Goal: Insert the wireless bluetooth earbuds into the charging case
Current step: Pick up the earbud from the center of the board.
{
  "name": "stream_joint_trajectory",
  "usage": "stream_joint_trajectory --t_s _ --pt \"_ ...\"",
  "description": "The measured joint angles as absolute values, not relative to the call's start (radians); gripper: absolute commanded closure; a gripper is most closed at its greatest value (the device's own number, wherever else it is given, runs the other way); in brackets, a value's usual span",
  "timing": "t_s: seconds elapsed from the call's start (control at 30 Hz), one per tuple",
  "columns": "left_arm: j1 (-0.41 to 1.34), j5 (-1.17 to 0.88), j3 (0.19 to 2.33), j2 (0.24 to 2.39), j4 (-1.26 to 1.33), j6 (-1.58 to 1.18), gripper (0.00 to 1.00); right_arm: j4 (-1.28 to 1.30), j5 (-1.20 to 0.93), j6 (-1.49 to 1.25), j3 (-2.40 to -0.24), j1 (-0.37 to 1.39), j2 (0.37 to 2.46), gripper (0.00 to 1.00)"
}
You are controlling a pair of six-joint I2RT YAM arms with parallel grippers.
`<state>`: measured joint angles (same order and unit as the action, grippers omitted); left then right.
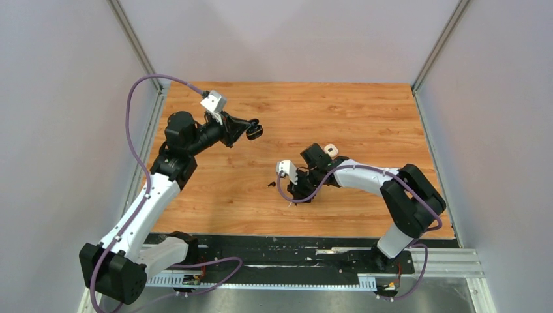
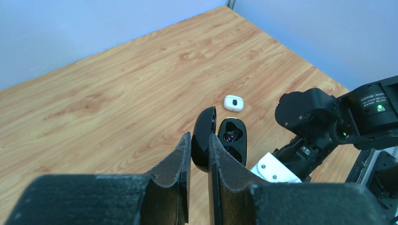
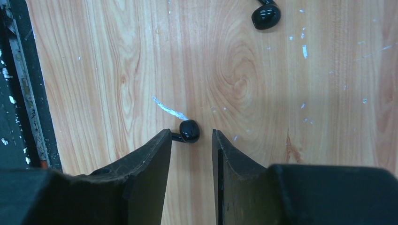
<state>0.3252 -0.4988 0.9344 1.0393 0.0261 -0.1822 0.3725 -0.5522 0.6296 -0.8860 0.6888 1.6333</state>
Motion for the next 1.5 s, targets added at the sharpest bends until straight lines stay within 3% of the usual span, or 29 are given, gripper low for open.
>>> stream_joint_trajectory --t_s 0.7,1.07,1.5 --pt "0.312 -0.498 0.917 1.017 0.019 -0.175 1.00 0.333 -0.509 0.631 -0.886 0.706 1.666 0.77" --pt "0.303 -0.500 0.896 1.005 -0.001 -0.145 1.00 0.327 -0.509 0.639 -0.883 0.706 1.666 1.00" --pt "0.297 -0.519 0.933 1.018 -0.080 -0.075 1.00 0.352 -0.472 0.657 -0.899 0.686 1.573 1.00"
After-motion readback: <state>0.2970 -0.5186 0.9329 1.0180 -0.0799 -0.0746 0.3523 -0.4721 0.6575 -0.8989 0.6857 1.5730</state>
